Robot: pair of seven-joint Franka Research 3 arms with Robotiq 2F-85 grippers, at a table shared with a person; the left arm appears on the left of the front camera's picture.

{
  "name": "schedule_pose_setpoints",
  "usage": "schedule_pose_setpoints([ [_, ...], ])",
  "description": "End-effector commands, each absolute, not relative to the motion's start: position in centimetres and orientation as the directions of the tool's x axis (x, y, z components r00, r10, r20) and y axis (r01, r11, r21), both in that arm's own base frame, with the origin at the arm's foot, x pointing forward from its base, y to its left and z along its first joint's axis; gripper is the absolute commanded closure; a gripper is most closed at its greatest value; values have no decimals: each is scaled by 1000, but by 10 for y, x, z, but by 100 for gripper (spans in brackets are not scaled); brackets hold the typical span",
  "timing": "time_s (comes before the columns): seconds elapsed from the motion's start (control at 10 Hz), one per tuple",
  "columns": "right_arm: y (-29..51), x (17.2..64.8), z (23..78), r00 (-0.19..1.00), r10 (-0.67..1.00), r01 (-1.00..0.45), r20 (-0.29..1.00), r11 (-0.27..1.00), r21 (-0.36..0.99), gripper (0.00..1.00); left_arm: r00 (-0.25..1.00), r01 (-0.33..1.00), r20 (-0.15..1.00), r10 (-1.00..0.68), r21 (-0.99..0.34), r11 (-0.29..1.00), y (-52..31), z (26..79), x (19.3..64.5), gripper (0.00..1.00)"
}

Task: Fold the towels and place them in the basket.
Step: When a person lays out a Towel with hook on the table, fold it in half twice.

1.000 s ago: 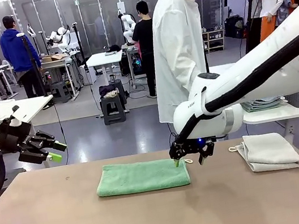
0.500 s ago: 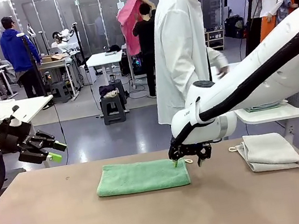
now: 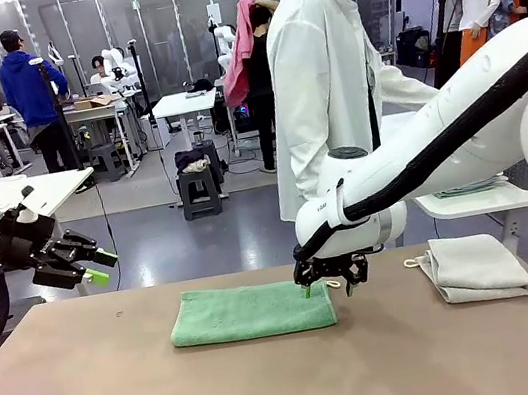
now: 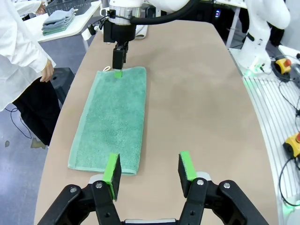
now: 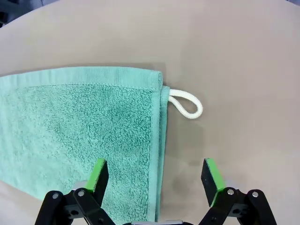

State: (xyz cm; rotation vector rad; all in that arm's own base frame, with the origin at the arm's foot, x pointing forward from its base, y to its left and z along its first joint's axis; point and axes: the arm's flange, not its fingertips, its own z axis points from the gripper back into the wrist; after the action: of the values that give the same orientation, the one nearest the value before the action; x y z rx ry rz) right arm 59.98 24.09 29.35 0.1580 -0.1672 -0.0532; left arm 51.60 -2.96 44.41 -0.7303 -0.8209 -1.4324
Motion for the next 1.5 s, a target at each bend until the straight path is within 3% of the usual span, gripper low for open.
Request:
schedule_pose_setpoints([
  [0.0, 253, 612, 289, 983, -100, 81, 152, 988, 128, 20, -32, 998, 837, -547, 56, 27, -30, 447, 515, 37],
  [0.1, 255, 615, 286, 984, -118, 101, 136, 987, 123, 11, -32, 998, 837, -547, 56, 27, -30, 447, 515, 37],
  [0.3, 259, 616, 283, 984, -109, 96, 138, 991, 96, 11, -32, 998, 837, -547, 56, 27, -30, 447, 515, 37],
  [0.4, 261, 617, 283, 983, -114, 103, 146, 992, 80, 30, -32, 998, 837, -547, 56, 27, -30, 447, 515, 37],
  [0.5, 262, 617, 282, 983, -126, 116, 135, 990, 80, 17, -32, 998, 837, -547, 56, 27, -30, 447, 515, 37],
  [1.2, 275, 617, 287, 983, -139, 134, 120, 990, 50, 17, -32, 998, 837, -547, 56, 27, -30, 447, 515, 37],
  [1.3, 273, 616, 288, 985, -121, 115, 122, 992, 48, 30, -32, 998, 837, -547, 56, 27, -30, 447, 515, 37],
  [1.4, 272, 616, 289, 982, -143, 138, 119, 989, 49, 37, -32, 998, 837, -547, 56, 27, -30, 447, 515, 37],
])
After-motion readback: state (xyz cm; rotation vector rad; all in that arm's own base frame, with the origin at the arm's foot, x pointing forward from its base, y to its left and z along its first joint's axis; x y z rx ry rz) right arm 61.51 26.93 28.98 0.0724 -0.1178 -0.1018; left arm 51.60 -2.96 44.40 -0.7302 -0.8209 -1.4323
